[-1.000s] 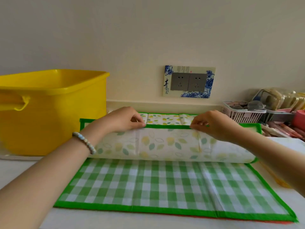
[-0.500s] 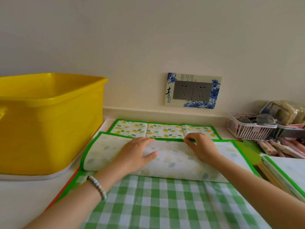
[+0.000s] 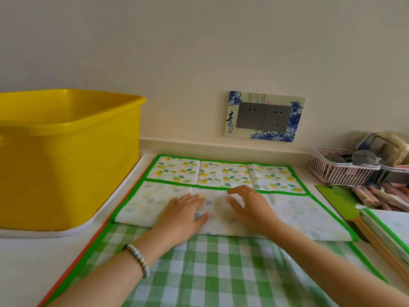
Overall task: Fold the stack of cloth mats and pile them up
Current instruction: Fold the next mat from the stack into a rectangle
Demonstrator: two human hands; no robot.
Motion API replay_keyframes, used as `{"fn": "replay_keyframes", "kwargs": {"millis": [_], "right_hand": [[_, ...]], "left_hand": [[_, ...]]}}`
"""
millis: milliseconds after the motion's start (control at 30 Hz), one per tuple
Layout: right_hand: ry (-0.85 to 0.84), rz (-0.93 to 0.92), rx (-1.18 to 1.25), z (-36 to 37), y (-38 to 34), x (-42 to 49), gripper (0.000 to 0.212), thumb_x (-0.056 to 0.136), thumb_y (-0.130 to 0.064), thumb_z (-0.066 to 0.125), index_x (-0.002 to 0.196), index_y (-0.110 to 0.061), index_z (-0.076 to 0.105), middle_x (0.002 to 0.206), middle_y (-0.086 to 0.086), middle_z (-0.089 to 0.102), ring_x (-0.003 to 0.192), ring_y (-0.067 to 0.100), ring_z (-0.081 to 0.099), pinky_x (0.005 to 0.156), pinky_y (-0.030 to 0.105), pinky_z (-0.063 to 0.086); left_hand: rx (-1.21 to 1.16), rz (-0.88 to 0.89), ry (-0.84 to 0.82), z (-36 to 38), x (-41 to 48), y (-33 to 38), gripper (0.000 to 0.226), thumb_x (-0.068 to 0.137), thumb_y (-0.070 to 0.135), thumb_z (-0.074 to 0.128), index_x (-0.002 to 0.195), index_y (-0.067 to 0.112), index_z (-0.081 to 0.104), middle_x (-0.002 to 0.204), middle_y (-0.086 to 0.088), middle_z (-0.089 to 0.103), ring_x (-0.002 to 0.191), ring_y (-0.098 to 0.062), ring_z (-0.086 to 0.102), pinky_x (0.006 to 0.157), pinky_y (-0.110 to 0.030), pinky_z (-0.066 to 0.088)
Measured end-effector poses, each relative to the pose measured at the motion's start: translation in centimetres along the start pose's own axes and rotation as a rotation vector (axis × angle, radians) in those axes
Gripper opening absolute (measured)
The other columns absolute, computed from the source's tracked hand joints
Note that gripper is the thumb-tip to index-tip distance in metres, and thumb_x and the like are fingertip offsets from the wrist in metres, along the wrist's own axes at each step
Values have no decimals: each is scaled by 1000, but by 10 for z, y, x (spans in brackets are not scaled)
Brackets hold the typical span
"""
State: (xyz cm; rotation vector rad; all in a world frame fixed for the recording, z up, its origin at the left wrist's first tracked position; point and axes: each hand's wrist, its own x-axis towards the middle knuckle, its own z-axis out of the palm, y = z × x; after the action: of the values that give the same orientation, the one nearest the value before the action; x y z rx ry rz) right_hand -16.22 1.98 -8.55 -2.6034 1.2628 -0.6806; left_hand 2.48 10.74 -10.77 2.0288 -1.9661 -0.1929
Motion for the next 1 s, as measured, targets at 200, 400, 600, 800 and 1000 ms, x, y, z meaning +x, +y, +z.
{"fn": "replay_keyframes", "kwargs": {"millis": [200,400,600,800,1000], "right_hand": [[-88,3,-44,28,-20,-11,46,98,-45,33,138,-25,43,146,-5,41,133,12,35,110,26,21],[-171,-6,-79,30,-12,-14,51,98,-49,25,146,-33,26,156,-7,20,143,10,14,116,29,6],[-214,107,-127,2,35,-30,55,96,-57,23,147,-39,19,157,-11,13,144,8,8,117,31,3],[-232,289,-211,-38,100,-55,59,93,-62,19,148,-40,14,157,-12,10,144,8,7,116,32,4],[-245,336,-260,-53,121,-64,56,96,-57,20,148,-37,14,158,-8,12,145,10,9,116,31,4]], "left_hand": [[29,-35,-38,6,-1,3,56,99,48,21,151,28,13,159,9,5,145,-8,-2,118,-38,-1],[71,-45,-61,6,-4,5,65,95,59,20,152,28,6,159,10,-4,144,-7,-8,117,-40,-5],[93,-47,-110,3,-8,4,85,83,77,15,151,30,-1,158,12,-10,144,-7,-11,117,-39,-6],[84,-53,-109,2,-9,5,108,59,89,4,151,32,-2,157,13,-11,144,-7,-11,117,-38,-7],[93,-46,-113,3,-7,6,114,56,94,5,151,32,-3,158,13,-10,144,-7,-11,117,-40,-7]]}}
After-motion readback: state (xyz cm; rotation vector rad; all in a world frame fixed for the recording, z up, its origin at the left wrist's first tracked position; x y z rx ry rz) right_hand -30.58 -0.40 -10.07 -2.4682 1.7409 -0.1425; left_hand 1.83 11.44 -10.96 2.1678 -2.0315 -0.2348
